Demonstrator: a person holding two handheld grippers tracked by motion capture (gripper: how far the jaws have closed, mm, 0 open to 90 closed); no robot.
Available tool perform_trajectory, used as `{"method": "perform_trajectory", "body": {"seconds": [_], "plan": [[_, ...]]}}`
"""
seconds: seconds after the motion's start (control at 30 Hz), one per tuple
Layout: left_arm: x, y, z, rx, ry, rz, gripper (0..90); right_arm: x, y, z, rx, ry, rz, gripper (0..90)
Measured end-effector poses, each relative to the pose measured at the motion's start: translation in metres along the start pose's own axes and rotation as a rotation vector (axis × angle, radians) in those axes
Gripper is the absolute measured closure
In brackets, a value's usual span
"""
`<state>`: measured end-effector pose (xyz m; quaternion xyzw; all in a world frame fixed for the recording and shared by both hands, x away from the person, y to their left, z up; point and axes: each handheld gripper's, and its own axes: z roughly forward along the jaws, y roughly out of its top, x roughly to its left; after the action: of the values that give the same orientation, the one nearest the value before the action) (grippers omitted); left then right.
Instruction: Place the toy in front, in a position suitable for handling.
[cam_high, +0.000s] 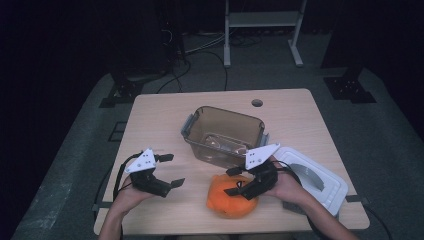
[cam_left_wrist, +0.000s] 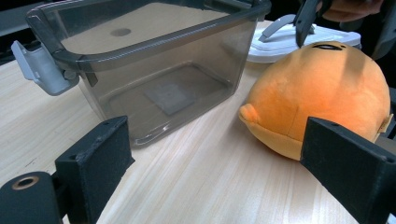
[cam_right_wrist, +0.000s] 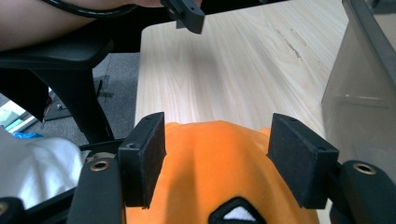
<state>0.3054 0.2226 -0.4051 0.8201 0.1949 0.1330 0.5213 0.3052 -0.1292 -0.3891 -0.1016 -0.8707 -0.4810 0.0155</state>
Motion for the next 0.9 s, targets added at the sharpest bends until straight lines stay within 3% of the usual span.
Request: {"method": "perform_trajectory", "body": {"seconds": [0.63, 0.9], "plan": [[0.000, -0.001, 0.001, 0.008, 0.008, -0.003, 8.3, -0.009, -0.009, 0.011, 0.031, -0.014, 0.043, 49.3], [0.000, -0.002, 0.002, 0.017, 0.008, -0.004, 8.3, -0.008, -0.015, 0.013, 0.073, -0.029, 0.078, 56.5]]}}
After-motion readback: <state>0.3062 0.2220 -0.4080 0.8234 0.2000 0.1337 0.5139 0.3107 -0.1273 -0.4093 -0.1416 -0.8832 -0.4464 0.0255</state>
